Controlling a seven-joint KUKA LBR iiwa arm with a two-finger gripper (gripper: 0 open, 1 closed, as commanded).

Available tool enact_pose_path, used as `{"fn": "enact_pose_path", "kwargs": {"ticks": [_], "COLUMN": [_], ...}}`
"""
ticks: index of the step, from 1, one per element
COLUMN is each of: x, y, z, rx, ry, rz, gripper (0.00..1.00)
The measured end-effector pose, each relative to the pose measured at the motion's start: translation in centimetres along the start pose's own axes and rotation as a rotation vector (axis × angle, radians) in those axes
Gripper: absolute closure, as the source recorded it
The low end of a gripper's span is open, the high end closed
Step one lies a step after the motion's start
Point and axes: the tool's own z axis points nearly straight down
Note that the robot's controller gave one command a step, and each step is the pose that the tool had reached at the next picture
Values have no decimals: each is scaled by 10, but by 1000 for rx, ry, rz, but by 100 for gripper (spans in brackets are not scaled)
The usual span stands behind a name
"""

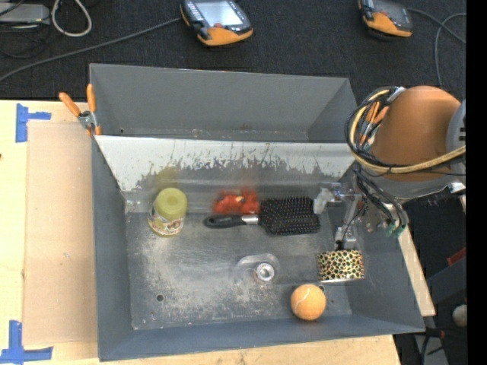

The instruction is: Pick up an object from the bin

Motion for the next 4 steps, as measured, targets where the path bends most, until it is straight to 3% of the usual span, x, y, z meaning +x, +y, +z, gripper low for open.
{"fn": "enact_pose_path", "kwargs": {"ticks": [1,2,3,4], "x": [-2,-14,1,5], "y": [0,-17,-7,-21], "z": [-5,22,21,53], "rx": [1,0,-1,-1], "ry": [-8,-4,-8,-6], "rz": [-3,-12,-26,-20], "gripper": [0,0,0,0]}}
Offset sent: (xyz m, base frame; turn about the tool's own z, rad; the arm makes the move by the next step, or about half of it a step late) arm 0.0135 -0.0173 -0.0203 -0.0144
